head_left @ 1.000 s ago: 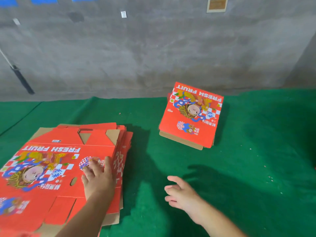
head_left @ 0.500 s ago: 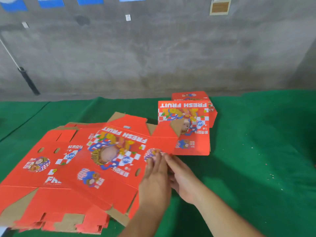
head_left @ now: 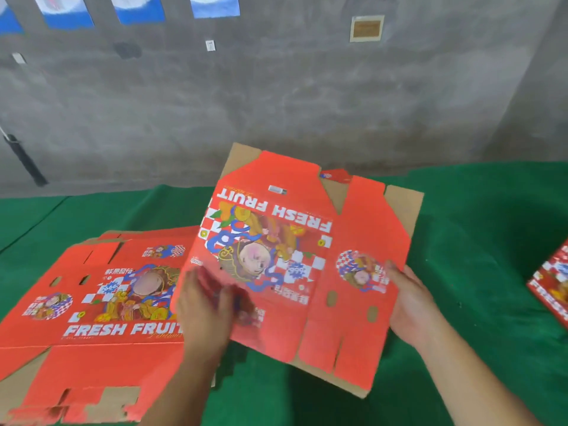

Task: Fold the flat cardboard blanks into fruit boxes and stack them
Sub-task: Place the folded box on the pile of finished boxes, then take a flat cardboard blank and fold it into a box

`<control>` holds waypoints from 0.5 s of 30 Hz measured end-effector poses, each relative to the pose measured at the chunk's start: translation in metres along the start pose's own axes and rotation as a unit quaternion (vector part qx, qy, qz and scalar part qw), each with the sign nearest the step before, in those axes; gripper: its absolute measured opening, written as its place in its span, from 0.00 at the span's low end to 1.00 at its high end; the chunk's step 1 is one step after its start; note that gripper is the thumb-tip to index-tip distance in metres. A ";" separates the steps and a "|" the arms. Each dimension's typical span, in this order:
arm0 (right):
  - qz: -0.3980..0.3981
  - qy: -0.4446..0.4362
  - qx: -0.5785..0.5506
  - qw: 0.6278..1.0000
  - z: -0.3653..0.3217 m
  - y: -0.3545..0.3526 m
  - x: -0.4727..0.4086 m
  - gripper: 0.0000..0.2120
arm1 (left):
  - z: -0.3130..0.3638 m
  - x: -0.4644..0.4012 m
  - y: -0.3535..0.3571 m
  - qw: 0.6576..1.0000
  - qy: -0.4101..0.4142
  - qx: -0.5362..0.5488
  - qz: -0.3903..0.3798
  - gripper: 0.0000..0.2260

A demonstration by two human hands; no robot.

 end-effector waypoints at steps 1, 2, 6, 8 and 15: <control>0.006 0.000 -0.010 1.000 -0.005 -0.009 -0.001 0.16 | -0.010 -0.010 -0.006 0.998 -0.059 -0.024 0.005 0.33; 0.010 0.004 -0.019 1.000 -0.008 -0.018 -0.002 0.12 | -0.017 -0.017 -0.010 0.995 -0.097 -0.035 0.002 0.40; 0.057 0.016 -0.009 0.998 -0.010 -0.036 0.000 0.15 | -0.026 -0.027 -0.012 0.985 -0.139 0.063 -0.079 0.40; 0.097 0.000 0.012 0.995 -0.012 -0.036 0.006 0.18 | -0.022 -0.018 -0.009 0.975 -0.155 0.106 -0.117 0.30; 0.127 -0.064 0.068 0.987 -0.018 -0.040 0.014 0.11 | -0.017 0.026 -0.006 0.944 -0.164 0.231 -0.170 0.19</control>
Point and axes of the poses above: each hand's wrist, its own x-axis away from the middle knuckle, its own y-axis out of the palm, z = x × y, the point moved 3 cm from there along -x, towards the middle knuckle, and after that the axes turned 10 degrees about z, right-handed, at the moved point
